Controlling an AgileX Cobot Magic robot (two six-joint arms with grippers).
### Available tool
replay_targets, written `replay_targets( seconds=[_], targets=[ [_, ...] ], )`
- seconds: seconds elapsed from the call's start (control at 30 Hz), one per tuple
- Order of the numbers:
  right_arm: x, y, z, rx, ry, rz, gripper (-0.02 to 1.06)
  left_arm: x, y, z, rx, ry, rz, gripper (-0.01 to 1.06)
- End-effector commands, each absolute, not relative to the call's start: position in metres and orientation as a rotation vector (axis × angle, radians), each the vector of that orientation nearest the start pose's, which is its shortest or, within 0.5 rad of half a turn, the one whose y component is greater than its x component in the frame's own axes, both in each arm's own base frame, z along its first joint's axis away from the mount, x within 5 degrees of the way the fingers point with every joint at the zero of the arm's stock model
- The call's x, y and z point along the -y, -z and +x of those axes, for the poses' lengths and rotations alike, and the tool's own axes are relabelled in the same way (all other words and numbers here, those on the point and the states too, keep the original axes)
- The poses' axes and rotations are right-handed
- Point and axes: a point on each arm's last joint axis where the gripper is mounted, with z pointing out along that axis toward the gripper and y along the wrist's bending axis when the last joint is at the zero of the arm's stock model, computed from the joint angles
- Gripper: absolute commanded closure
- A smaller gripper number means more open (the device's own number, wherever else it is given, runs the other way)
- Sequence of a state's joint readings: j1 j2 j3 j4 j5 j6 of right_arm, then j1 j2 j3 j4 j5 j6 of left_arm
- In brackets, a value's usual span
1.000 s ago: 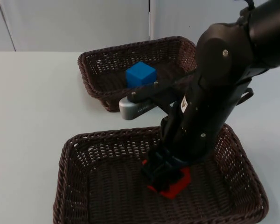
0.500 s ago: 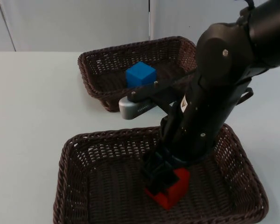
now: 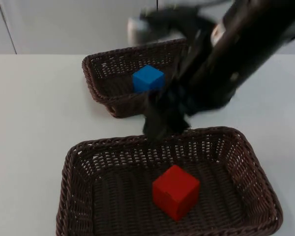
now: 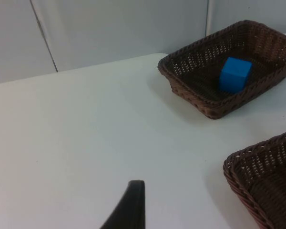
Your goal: Pick up one cube with the left hand and place it into the upper basket. Pick up one cube with the right hand and place it into the lower basket.
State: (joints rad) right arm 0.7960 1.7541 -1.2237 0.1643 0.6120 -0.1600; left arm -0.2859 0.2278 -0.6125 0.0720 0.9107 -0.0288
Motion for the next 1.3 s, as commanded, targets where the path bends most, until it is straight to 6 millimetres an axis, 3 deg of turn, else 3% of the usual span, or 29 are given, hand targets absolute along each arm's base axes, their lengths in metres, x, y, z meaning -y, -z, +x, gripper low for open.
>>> replay_targets(
  seconds=[0.0,0.13,0.17,0.3,0.43,0.67,1.03,1.27],
  targets=[
    [-0.265,-0.254,0.245,-2.367,-0.404,-1.098,0.33,0.004,-0.32,0.028,-1.98,0.133,0.264,0.13],
    [-0.25,-0.299,0.231,-2.246,-0.444,-1.064,0.33,0.004,-0.32,0.028,-1.98,0.133,0.264,0.13],
    [-0.25,-0.299,0.231,-2.246,-0.444,-1.064,0.33,0.004,-0.32,0.028,-1.98,0.133,0.264,0.13],
    [-0.236,-0.334,0.217,-2.121,-0.46,-1.062,0.33,0.004,-0.32,0.028,-1.98,0.133,0.264,0.13],
    [-0.228,-0.349,0.21,-2.064,-0.457,-1.061,0.33,0.004,-0.32,0.028,-1.98,0.133,0.264,0.13],
    [-0.219,-0.365,0.203,-2.005,-0.45,-1.047,0.33,0.004,-0.32,0.028,-1.98,0.133,0.264,0.13],
    [-0.217,-0.366,0.2,-2.01,-0.45,-1.052,0.33,0.005,-0.32,0.028,-1.981,0.152,0.262,0.13],
    [-0.192,-0.364,0.18,-1.924,-0.443,-1.012,0.33,0.006,-0.319,0.026,-1.988,0.183,0.26,0.13]
  ],
)
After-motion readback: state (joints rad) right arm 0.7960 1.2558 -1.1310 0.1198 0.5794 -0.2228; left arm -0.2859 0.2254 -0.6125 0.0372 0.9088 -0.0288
